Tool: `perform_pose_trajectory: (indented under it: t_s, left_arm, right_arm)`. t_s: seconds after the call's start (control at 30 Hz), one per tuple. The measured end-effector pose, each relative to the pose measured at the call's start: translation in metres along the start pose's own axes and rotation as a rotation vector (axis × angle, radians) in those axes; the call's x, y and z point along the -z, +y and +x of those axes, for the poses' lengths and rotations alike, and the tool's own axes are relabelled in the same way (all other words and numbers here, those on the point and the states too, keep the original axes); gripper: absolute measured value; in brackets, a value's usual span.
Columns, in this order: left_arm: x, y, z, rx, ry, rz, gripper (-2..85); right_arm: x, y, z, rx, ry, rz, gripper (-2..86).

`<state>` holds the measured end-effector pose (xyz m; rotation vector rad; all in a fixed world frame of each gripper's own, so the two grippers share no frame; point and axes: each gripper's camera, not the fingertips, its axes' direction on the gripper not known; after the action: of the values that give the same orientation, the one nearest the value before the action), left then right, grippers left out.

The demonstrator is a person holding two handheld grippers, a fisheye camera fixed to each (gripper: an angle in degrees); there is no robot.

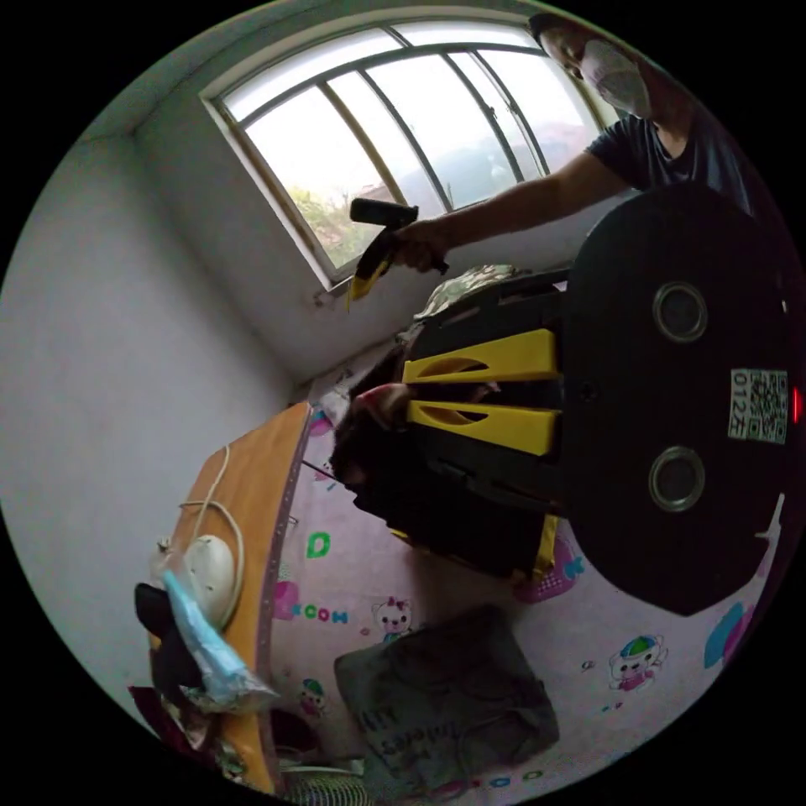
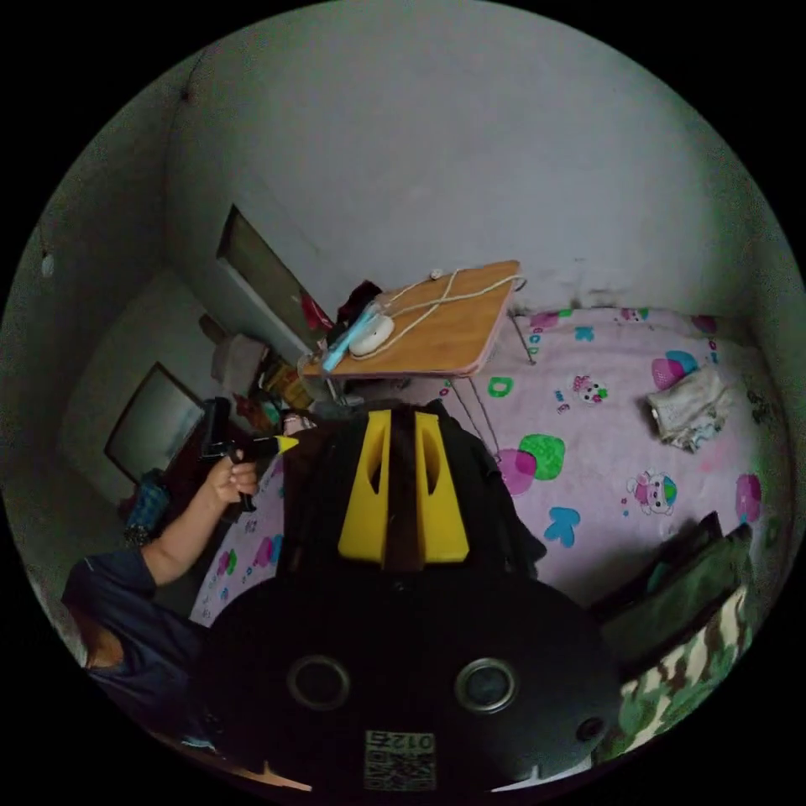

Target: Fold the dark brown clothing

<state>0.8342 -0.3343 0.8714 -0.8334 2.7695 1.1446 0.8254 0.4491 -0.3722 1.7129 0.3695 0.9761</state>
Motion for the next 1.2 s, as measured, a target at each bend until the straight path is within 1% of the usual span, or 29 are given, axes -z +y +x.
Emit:
perform_pose_trajectory:
  t_s: [0.07, 0.13, 0.2, 0.3, 0.33, 0.4, 0.47, 0.5, 0.53, 0.6, 0.63, 0.7, 0.8, 0.9, 1.0, 1.1, 1.2]
  left_arm:
    - [-0.003, 0.005, -0.004, 0.023, 0.036, 0.017, 3.7]
    - [-0.005, 0.01, -0.004, 0.04, 0.073, 0.032, 3.8]
    - [-0.008, 0.017, -0.001, 0.051, 0.09, 0.029, 4.1]
    - [-0.009, 0.027, 0.011, 0.035, 0.076, 0.045, 4.3]
    - [-0.007, 0.033, 0.023, 0.01, 0.047, 0.06, 4.5]
    - [0.003, 0.046, 0.052, -0.079, -0.004, 0.119, 4.9]
    - [0.015, 0.069, 0.108, -0.266, -0.155, 0.185, 5.7]
    - [0.015, 0.076, 0.126, -0.325, -0.192, 0.187, 6.0]
    - [0.008, 0.089, 0.162, -0.446, -0.247, 0.164, 6.6]
    - [-0.03, 0.12, 0.238, -0.684, -0.352, 0.052, 7.8]
    - [-0.044, 0.129, 0.257, -0.745, -0.387, 0.015, 8.1]
    - [-0.099, 0.171, 0.327, -1.001, -0.512, -0.097, 9.1]
    - [-0.15, 0.21, 0.388, -1.218, -0.592, -0.149, 9.8]
    - [-0.18, 0.226, 0.421, -1.325, -0.616, -0.183, 9.9]
    - [-0.226, 0.257, 0.458, -1.522, -0.72, -0.276, 9.1]
    - [-0.25, 0.269, 0.472, -1.586, -0.793, -0.307, 7.9]
    - [-0.275, 0.266, 0.489, -1.58, -0.851, -0.347, 3.5]
  right_arm:
    - [0.025, 0.023, 0.023, -0.072, -0.035, 0.028, 4.0]
    - [0.052, 0.069, 0.06, -0.218, -0.105, 0.04, 4.6]
    - [0.068, 0.112, 0.084, -0.299, -0.163, 0.073, 5.0]
    - [0.073, 0.176, 0.111, -0.362, -0.142, 0.069, 5.3]
    - [0.069, 0.197, 0.123, -0.408, -0.175, 0.068, 5.3]
    - [0.062, 0.222, 0.138, -0.466, -0.273, 0.094, 5.4]
    - [0.055, 0.238, 0.149, -0.505, -0.323, 0.113, 5.4]
    - [0.052, 0.244, 0.154, -0.517, -0.344, 0.123, 5.4]
    - [0.05, 0.247, 0.158, -0.52, -0.364, 0.125, 5.4]
    - [0.049, 0.247, 0.162, -0.51, -0.379, 0.121, 5.4]
    - [0.049, 0.246, 0.165, -0.503, -0.386, 0.121, 5.3]
    - [0.051, 0.245, 0.168, -0.494, -0.406, 0.119, 5.2]
    - [0.058, 0.249, 0.174, -0.485, -0.405, 0.111, 4.8]
    - [0.07, 0.259, 0.178, -0.472, -0.39, 0.117, 4.7]
    - [0.081, 0.269, 0.183, -0.465, -0.373, 0.129, 4.6]
    - [0.087, 0.279, 0.188, -0.469, -0.383, 0.145, 4.6]
    - [0.088, 0.281, 0.186, -0.447, -0.387, 0.147, 4.8]
